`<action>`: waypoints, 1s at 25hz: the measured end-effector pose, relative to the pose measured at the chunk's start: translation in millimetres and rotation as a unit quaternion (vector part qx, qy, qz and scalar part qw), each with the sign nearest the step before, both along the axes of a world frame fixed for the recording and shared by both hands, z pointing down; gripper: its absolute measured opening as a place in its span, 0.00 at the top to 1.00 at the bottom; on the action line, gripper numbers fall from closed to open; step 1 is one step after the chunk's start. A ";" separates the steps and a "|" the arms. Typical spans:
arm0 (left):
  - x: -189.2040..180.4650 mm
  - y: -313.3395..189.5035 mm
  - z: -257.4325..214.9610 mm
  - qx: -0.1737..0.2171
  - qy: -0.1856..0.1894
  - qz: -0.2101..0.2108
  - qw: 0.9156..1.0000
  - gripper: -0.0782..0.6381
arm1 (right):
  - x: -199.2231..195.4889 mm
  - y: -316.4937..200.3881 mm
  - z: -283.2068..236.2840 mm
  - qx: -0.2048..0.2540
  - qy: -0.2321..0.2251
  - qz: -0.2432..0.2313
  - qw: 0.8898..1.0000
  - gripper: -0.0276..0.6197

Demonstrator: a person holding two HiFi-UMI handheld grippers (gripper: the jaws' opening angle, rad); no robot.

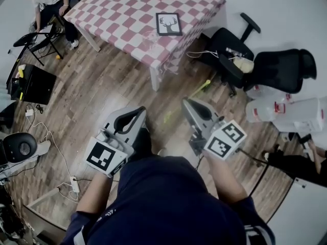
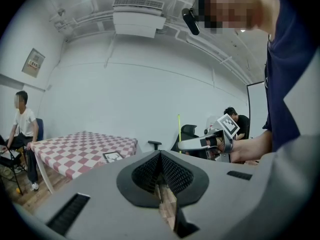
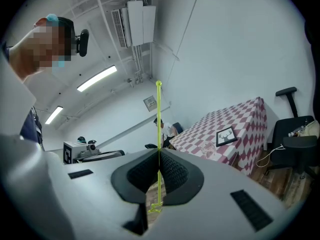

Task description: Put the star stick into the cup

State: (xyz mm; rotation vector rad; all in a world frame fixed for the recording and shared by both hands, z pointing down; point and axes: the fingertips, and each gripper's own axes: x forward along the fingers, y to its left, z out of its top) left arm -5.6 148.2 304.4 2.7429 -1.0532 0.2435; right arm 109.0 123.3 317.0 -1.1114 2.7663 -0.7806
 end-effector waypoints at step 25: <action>-112.4 -245.8 23.5 -0.044 0.007 0.059 0.997 0.85 | -107.4 -234.8 22.5 -0.051 0.036 0.058 0.996 0.93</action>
